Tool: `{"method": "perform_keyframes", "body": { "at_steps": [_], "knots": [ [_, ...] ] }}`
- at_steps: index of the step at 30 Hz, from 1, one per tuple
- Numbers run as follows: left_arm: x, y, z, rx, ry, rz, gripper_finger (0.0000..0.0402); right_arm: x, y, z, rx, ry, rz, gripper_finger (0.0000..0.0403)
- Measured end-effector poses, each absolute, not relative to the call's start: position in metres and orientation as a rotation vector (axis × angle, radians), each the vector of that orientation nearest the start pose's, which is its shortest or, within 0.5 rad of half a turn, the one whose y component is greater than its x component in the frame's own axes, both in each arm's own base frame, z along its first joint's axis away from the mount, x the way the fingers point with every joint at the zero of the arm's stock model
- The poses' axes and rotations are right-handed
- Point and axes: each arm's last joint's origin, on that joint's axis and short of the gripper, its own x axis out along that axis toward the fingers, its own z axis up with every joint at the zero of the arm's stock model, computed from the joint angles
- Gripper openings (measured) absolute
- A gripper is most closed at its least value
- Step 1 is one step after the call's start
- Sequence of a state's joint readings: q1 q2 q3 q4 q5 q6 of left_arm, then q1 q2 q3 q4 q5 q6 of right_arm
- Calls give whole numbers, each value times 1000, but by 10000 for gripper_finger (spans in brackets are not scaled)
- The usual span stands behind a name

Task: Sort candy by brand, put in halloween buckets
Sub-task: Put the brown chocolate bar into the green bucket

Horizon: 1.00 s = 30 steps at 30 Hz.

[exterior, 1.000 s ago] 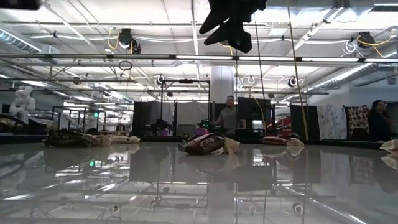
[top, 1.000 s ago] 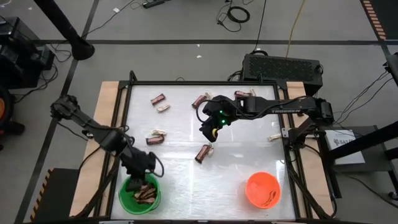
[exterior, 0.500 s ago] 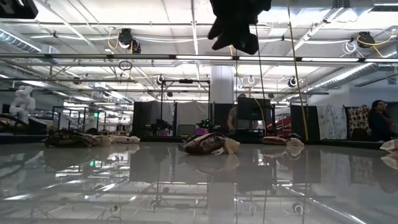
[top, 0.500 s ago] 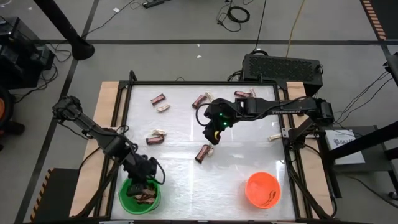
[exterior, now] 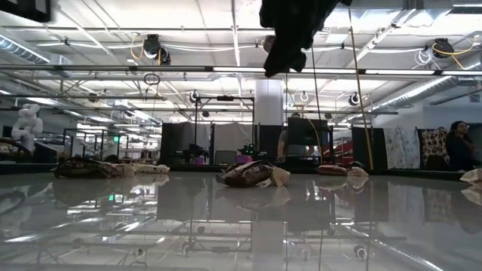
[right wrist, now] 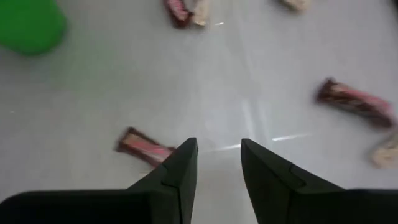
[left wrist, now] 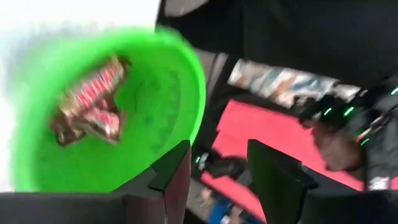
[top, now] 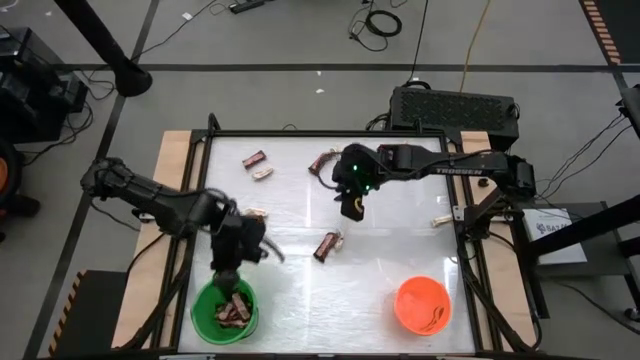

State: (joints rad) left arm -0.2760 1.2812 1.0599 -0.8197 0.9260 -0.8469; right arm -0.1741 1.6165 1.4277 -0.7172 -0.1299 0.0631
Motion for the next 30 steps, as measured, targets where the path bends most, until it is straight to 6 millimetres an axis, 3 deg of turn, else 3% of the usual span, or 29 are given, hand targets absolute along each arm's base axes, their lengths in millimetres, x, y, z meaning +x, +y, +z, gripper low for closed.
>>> {"method": "perform_keyframes", "body": {
  "at_steps": [4,8,11,14,17,19,24,30],
  "knots": [
    [236,-48,288,-1072,1337,-532,164,334,-83,304,148,887,-105,116],
    [242,-6,287,-1014,1173,-412,164,328,-111,303,167,879,-173,116],
    [241,28,284,-863,1053,-239,164,323,-128,300,214,886,-231,116],
    [236,65,281,-630,984,39,164,321,-141,297,256,879,-277,116],
    [228,101,276,-355,997,367,164,322,-151,290,337,879,-329,116],
    [225,124,270,-251,1023,496,164,323,-158,287,411,855,-377,116],
    [220,173,236,-351,1132,605,164,330,-164,275,559,843,-453,116],
    [215,197,207,-416,1241,652,164,335,-165,264,668,851,-495,116]
  ]
}}
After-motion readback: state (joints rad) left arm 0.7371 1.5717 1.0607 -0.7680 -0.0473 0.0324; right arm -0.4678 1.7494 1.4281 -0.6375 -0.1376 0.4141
